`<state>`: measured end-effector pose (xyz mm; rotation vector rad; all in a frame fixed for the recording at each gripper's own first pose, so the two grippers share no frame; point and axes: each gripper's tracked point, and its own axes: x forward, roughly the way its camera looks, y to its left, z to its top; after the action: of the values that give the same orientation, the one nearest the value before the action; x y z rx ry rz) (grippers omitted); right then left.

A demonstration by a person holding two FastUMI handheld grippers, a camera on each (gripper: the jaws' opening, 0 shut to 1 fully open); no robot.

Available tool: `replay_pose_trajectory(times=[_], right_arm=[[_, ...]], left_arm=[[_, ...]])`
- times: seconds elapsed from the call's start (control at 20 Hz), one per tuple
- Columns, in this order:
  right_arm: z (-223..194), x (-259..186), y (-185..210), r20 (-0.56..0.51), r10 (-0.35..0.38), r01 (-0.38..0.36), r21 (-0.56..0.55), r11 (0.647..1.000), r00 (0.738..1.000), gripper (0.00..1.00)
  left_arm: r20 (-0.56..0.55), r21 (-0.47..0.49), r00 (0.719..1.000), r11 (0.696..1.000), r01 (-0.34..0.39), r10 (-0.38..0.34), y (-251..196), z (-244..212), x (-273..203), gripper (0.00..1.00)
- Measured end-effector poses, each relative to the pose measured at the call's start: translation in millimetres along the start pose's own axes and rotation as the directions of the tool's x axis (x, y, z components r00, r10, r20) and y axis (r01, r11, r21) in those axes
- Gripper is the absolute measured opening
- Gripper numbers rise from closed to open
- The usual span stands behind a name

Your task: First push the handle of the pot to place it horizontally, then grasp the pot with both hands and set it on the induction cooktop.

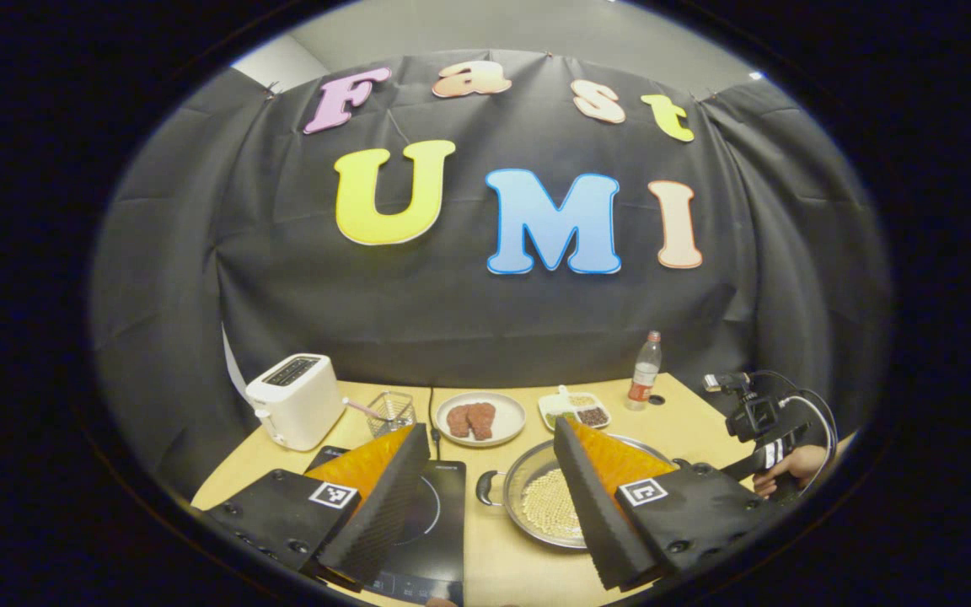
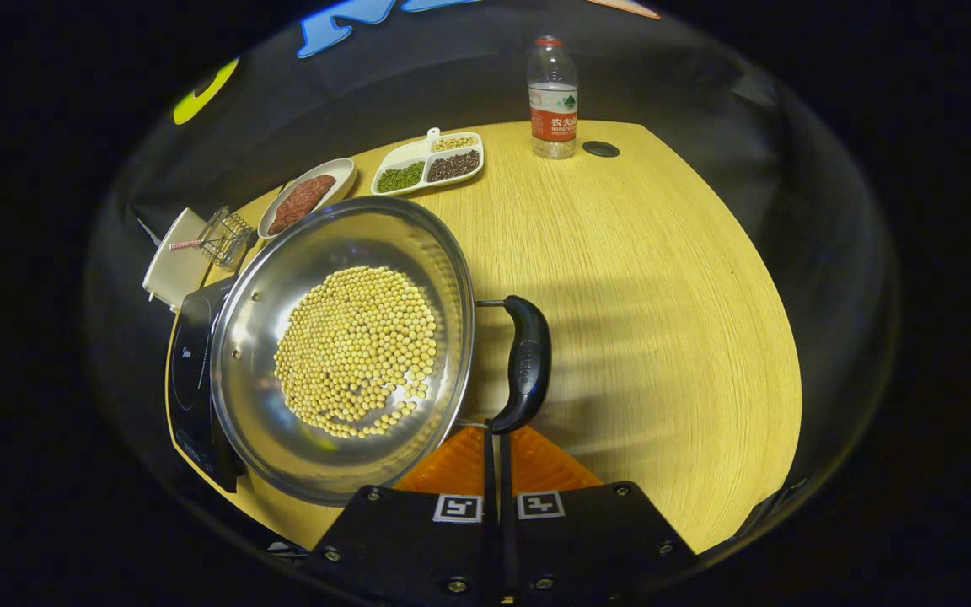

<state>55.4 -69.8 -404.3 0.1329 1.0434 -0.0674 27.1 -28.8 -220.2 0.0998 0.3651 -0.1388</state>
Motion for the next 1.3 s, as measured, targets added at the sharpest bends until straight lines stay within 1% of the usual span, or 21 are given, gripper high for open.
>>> replay_pose_trajectory(times=[0.15,0.25,0.3,0.35,0.4,0.45,0.5,0.55,0.6,0.7,0.75,0.8,0.9,1.0,1.1,1.15,1.2,1.3], right_arm=[[6,0,-4,0.013,-0.002,0.002,-0.005,1.0,1.0,0.01],[7,-10,-13,0.047,-0.017,0.017,-0.009,1.0,0.999,0.01],[5,-14,-20,0.071,-0.036,0.037,-0.012,0.999,0.997,0.05],[6,-29,-25,0.098,-0.049,0.051,-0.021,0.998,0.994,0.11],[10,-41,-28,0.131,-0.056,0.061,-0.035,0.998,0.99,0.32],[15,-52,-30,0.174,-0.06,0.069,-0.046,0.997,0.983,0.45],[20,-63,-31,0.214,-0.064,0.077,-0.053,0.996,0.975,0.66],[25,-74,-31,0.249,-0.067,0.081,-0.048,0.996,0.966,0.78],[27,-78,-27,0.273,-0.059,0.073,-0.045,0.996,0.96,0.95],[32,-86,-18,0.31,-0.038,0.054,-0.041,0.998,0.95,0.95],[35,-87,-13,0.323,-0.027,0.043,-0.041,0.998,0.946,0.94],[37,-88,-7,0.341,-0.012,0.027,-0.038,0.999,0.94,0.95],[45,-85,2,0.378,0.007,0.005,-0.03,1.0,0.926,0.95],[48,-79,9,0.398,0.025,-0.014,-0.029,0.999,0.917,0.94],[50,-70,14,0.409,0.028,-0.019,-0.024,1.0,0.912,0.95],[52,-63,12,0.411,0.02,-0.012,-0.021,1.0,0.911,0.95],[54,-58,12,0.415,0.015,-0.007,-0.02,1.0,0.91,0.95],[59,-48,10,0.421,0.008,-0.002,-0.016,1.0,0.907,0.95]], left_arm=[[-0.026,0.002,0.999,0.999,0.032,-0.032,-2,-11,14,0.95],[-0.066,-0.032,0.996,0.997,0.063,-0.065,-4,-28,25,0.96],[-0.086,-0.045,0.993,0.996,0.073,-0.076,-3,-36,31,0.97],[-0.106,-0.042,0.991,0.996,0.077,-0.081,0,-43,38,0.95],[-0.12,-0.036,0.989,0.996,0.083,-0.087,2,-50,47,0.97],[-0.128,-0.032,0.988,0.996,0.085,-0.089,4,-55,53,0.97],[-0.142,-0.033,0.985,0.995,0.092,-0.096,5,-62,58,0.97],[-0.162,-0.037,0.982,0.995,0.097,-0.101,4,-71,63,0.97],[-0.183,-0.038,0.977,0.994,0.106,-0.112,3,-81,68,0.95],[-0.218,-0.034,0.968,0.992,0.122,-0.126,1,-97,80,0.97],[-0.231,-0.032,0.963,0.991,0.132,-0.136,-1,-103,84,0.97],[-0.241,-0.024,0.961,0.99,0.136,-0.137,0,-106,88,0.95],[-0.249,-0.016,0.959,0.99,0.138,-0.138,-1,-112,99,0.99],[-0.251,-0.017,0.959,0.991,0.135,-0.135,0,-117,110,0.97],[-0.259,-0.024,0.956,0.99,0.139,-0.14,-2,-125,123,0.97],[-0.266,-0.023,0.954,0.99,0.14,-0.141,-3,-132,130,0.97],[-0.272,-0.021,0.952,0.99,0.141,-0.141,-3,-138,137,0.99],[-0.285,-0.022,0.948,0.99,0.141,-0.142,-2,-151,149,0.99]])
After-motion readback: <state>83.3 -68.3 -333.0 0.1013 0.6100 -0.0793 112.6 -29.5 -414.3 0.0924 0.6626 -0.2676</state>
